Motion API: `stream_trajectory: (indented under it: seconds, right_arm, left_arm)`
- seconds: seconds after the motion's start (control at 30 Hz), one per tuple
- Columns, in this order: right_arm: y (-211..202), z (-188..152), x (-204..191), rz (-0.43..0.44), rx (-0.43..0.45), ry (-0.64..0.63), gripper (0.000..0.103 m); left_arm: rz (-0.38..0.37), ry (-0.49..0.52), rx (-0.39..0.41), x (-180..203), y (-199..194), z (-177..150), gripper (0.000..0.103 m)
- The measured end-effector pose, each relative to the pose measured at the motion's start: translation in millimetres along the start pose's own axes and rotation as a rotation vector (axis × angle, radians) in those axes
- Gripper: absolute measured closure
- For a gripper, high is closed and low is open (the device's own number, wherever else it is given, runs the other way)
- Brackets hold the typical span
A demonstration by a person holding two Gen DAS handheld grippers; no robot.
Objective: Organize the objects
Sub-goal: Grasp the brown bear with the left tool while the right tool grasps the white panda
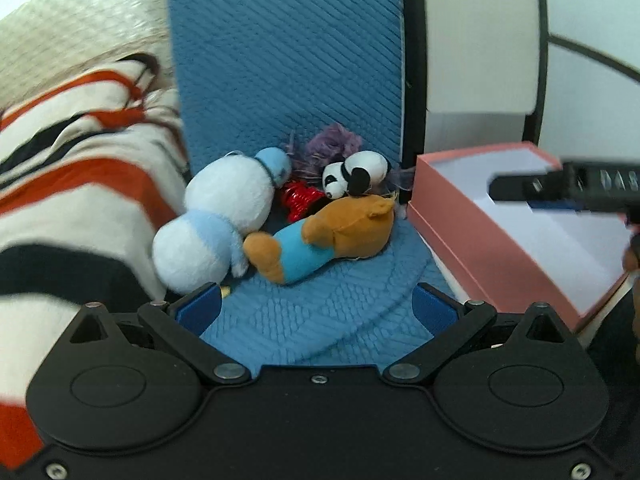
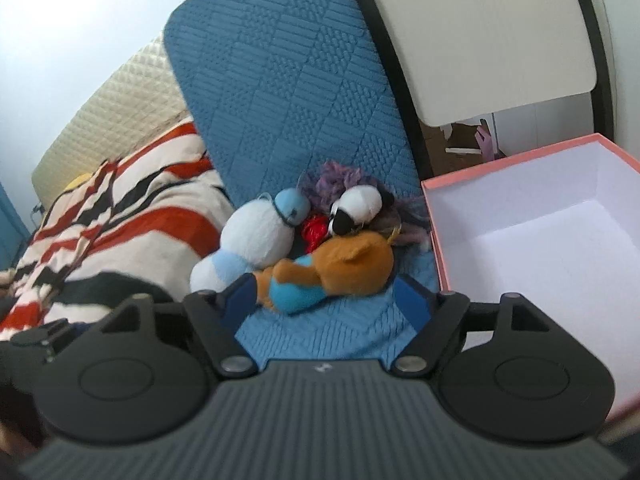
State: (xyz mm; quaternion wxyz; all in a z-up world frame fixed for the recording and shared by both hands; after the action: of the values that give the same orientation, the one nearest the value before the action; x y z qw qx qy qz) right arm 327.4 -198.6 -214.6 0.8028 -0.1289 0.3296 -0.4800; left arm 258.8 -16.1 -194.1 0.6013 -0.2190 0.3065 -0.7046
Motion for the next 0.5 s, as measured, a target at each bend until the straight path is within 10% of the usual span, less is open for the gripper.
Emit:
stream_trajectory:
  seconds: [0.5]
  right_arm:
    - [123,56,30,0.01,-0.035,-0.043,0.032]
  left_arm:
    - [-0.033,0.203,-0.115,38,137,39,0.003]
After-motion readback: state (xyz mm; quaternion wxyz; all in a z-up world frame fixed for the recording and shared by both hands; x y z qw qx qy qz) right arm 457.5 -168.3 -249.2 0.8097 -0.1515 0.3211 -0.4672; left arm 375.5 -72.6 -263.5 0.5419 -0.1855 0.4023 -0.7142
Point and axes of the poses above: each gripper's, at about its wrist camera, not at the fingertips, and y roughly the way its jaws point, x to its right, z to its top, the point moved 9 cm from there along y, roughly the way its jaws point, and after that the axes turned 3 degrees about -x, right-handed, at the moved point
